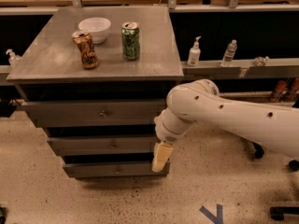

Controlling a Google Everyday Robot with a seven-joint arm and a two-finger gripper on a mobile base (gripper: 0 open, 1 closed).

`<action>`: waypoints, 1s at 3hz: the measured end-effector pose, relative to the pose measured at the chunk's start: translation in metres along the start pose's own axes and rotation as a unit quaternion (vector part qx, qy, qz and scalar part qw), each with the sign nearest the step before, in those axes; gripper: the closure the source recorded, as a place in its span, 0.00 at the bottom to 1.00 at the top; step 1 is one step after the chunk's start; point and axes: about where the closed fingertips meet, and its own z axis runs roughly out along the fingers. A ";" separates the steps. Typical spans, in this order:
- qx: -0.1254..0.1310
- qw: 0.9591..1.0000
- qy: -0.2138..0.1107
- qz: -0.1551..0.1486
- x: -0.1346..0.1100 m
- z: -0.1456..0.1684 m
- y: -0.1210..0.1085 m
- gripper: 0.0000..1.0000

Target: Open middle drawer

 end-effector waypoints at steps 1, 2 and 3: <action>0.000 1.000 0.000 0.001 0.000 0.000 0.000 0.00; 0.015 1.000 -0.011 0.006 0.002 0.009 -0.002 0.00; 0.035 0.999 -0.002 0.001 0.012 0.059 0.013 0.00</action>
Offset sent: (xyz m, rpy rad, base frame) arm 0.0209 0.0067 -0.0579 0.1583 -0.1799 -0.1134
